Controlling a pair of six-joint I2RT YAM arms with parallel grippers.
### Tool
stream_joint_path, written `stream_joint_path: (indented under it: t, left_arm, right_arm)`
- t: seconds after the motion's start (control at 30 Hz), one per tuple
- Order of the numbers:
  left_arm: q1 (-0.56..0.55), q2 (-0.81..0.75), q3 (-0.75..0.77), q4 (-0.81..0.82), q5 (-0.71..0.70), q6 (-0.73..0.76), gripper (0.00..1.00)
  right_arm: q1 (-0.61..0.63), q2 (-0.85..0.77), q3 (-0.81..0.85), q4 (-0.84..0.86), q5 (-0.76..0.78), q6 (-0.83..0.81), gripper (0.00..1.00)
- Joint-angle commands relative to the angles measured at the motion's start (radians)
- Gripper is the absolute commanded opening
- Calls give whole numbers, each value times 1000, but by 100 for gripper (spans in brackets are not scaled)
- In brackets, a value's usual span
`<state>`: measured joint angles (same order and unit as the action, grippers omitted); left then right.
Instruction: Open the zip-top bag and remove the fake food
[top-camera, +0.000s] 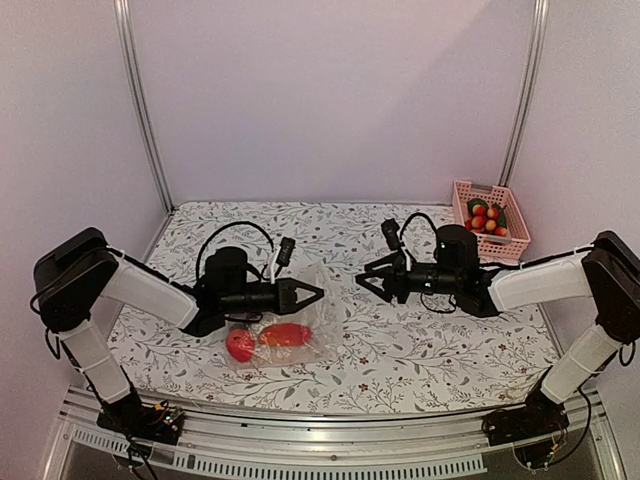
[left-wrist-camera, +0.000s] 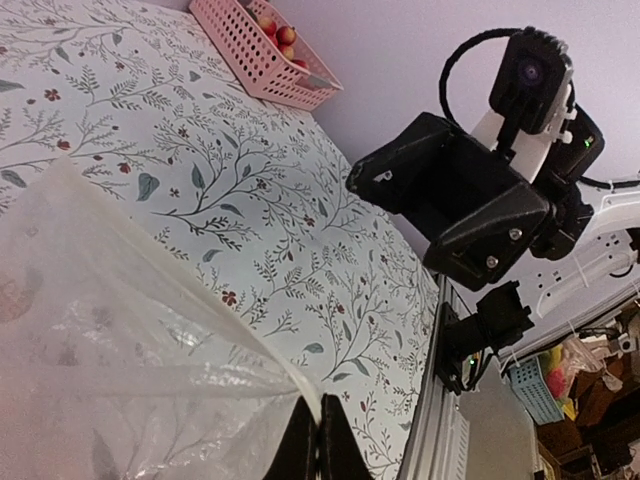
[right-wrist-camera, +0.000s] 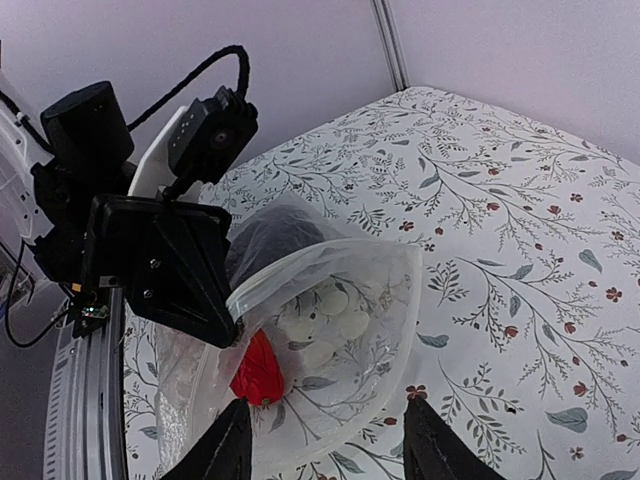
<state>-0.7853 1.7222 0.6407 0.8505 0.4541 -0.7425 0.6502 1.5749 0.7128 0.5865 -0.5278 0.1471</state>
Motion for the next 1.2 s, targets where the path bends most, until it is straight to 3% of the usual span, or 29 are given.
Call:
stream_joint_path:
  t: [0.0, 0.5, 0.9, 1.17]
  left_arm:
    - [-25, -51, -8, -25, 71, 39, 0]
    - [-81, -129, -31, -39, 222, 67, 0]
    - [-95, -31, -56, 66, 255, 48, 0]
    - [-108, 13, -56, 121, 273, 37, 0]
  right_arm:
    - [93, 30, -32, 56, 102, -91, 50]
    - [390, 145, -41, 88, 322, -234, 51]
    - [456, 305, 31, 117, 341, -253, 66]
    - [481, 376, 52, 188, 378, -270, 71]
